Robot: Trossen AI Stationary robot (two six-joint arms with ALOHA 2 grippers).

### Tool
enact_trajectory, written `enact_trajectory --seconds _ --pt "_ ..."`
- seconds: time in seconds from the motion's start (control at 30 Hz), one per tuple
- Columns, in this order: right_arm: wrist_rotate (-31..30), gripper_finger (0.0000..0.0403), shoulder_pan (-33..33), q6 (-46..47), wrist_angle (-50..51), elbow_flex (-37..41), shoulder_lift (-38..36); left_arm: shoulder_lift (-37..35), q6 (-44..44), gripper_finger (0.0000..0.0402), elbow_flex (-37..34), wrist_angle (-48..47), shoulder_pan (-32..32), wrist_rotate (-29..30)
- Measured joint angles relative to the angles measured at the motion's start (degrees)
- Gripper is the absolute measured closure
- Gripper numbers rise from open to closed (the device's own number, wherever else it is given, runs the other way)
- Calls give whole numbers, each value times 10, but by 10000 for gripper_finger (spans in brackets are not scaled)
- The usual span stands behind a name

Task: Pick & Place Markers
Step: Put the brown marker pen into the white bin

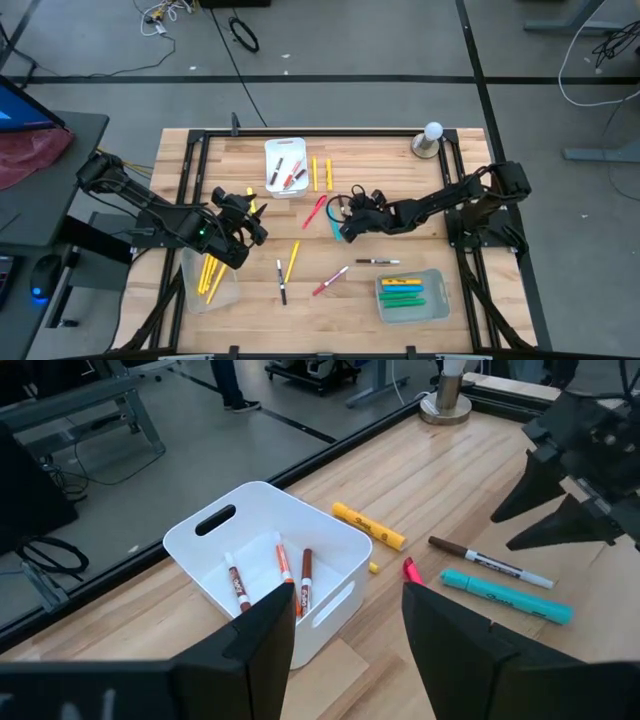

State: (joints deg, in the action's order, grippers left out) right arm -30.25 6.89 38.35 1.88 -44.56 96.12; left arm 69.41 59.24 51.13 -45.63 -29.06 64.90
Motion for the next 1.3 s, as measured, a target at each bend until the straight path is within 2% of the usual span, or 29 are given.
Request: enact_trajectory --seconds 0.23,0.37,0.47,0.67,0.73,0.9,1.03,1.13,1.3 --pt "8 214 0 0 -10 0 54 0 0 209 0 0 0 0" --pt "13 234 0 1 -14 -1 77 0 0 209 0 0 0 0" --pt "16 264 1 2 -4 -3 86 0 0 209 0 0 0 0" --pt "17 366 1 7 72 -5 83 22 0 209 0 1 0 0" --pt "-1 387 1 8 104 -5 76 35 0 209 0 3 0 0" --pt "-41 369 11 16 152 6 23 69 -4 209 0 22 0 8" --pt "-75 378 33 -10 121 1 -53 104 -65 209 0 71 2 9" --pt "-76 385 56 -57 84 3 -91 124 -127 209 0 130 7 5" --pt "-76 382 104 -186 -64 2 -131 158 -272 209 0 267 33 -57"
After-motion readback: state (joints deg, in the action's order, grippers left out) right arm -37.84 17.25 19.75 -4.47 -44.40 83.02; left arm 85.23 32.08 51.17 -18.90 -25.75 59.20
